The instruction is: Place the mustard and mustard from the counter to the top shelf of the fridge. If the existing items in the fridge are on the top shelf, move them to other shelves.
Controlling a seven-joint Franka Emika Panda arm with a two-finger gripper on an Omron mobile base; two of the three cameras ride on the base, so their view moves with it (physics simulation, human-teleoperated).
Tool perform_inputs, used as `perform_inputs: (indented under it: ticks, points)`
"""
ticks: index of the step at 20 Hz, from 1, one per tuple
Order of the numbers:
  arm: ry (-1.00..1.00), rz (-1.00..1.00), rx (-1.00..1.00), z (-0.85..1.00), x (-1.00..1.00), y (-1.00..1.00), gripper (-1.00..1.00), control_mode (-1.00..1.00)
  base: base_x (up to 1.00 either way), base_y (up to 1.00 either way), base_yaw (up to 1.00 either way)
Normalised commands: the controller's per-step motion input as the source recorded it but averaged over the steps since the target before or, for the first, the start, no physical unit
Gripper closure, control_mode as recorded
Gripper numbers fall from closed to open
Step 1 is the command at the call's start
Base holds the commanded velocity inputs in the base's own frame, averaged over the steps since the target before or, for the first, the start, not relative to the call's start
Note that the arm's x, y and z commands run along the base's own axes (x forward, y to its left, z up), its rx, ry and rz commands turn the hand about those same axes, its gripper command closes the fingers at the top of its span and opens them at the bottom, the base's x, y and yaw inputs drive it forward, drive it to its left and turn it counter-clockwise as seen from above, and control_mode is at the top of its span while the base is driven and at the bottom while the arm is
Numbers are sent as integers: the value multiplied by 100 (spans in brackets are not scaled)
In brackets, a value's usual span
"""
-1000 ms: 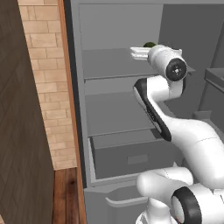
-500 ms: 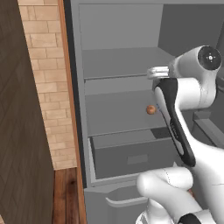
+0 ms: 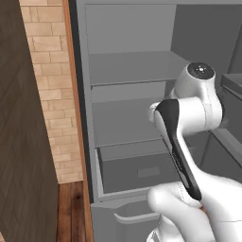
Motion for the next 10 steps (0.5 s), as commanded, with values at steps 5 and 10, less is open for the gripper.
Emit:
perform_inputs:
  ticks: [5,10]
  points:
    - [-6,0,5,-98,58,38,100,-100,0,0,0]
    - [-6,0,0,-62,77,26,100,-100,0,0,0]
